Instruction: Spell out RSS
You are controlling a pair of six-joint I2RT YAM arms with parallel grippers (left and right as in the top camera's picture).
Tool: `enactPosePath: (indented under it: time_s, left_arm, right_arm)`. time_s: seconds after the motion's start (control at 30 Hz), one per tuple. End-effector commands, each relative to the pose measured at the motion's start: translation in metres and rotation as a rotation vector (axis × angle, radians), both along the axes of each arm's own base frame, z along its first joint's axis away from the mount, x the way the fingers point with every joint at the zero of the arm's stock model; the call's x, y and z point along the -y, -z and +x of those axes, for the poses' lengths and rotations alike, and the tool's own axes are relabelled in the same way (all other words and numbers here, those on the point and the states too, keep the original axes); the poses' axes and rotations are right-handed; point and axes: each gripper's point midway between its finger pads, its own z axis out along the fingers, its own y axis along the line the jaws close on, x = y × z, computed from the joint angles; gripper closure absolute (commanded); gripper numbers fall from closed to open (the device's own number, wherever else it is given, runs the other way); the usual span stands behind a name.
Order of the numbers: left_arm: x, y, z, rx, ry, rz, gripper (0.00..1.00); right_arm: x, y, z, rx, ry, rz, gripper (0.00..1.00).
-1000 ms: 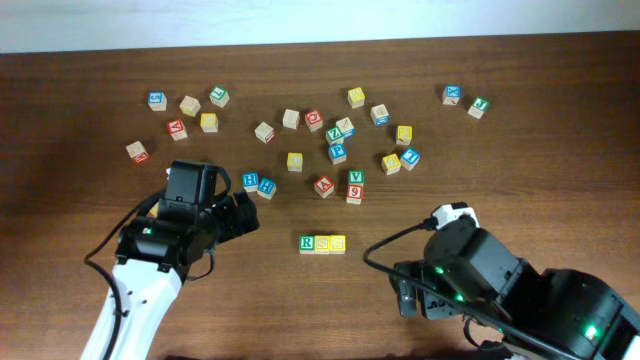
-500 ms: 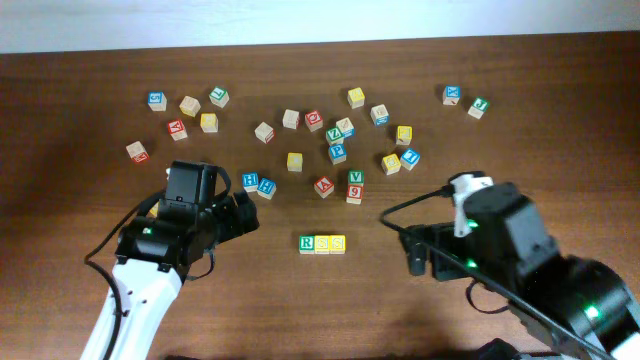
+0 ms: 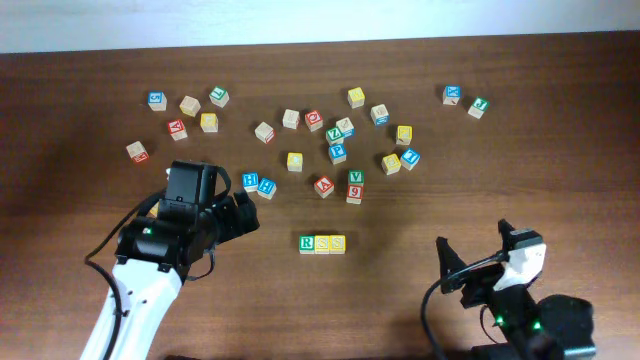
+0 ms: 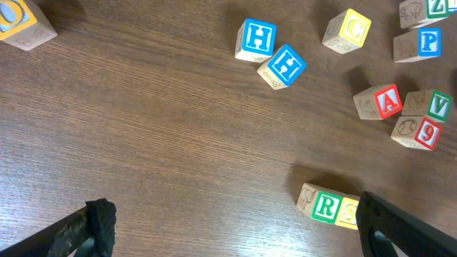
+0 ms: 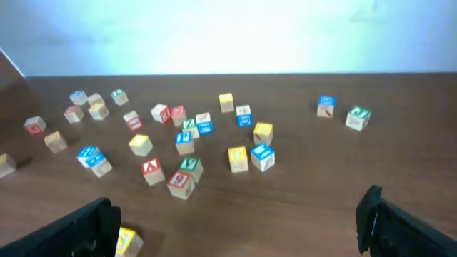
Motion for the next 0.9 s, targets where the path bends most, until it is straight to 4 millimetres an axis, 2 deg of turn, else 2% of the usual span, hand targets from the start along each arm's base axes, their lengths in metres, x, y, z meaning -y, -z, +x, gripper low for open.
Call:
enactPosePath:
  time_s: [0.0,0.1,0.27,0.43,0.6,0.67,0.83,0.87]
  left_arm:
    - [-0.003,-0.003,0.002,0.015,-0.012,0.009,0.01]
    - [-0.003,-0.003,0.002,0.015,-0.012,0.009,0.01]
    - [-0.003,-0.003,0.002,0.014,-0.011,0.009,0.01]
    - [-0.003,-0.003,0.002,0.014,-0.011,0.009,0.01]
    - [-0.003,-0.003,0.002,0.014,-0.011,0.009,0.01]
    - [-0.003,-0.003,0.002,0.014,-0.011,0.009,0.01]
    - [-0.003,-0.003,0.002,0.014,-0.011,0.009,0.01]
    - [-0.003,-0.003,0.002,0.014,-0.011,0.009,0.01]
  right_arm:
    - [-0.004,0.011,0.004,0.070,-0.033,-0.025,0.02]
    - [0.002,0.012,0.013,0.145,-0.004,-0.025,0.02]
    - [0.004,-0.002,0.027,0.324,0.005,-0.078,0.02]
    - [0.017,0.004,0.037,0.398,0.079,-0.121,0.02]
    - [0.019,0.008,0.040,0.437,0.096,-0.120,0.02]
    - [0.023,0.017,0.042,0.401,0.117,-0.124,0.02]
    - [0.025,0.063,0.044,0.206,0.117,-0.117,0.02]
    - [0.026,0.063,0.044,0.206,0.120,-0.118,0.02]
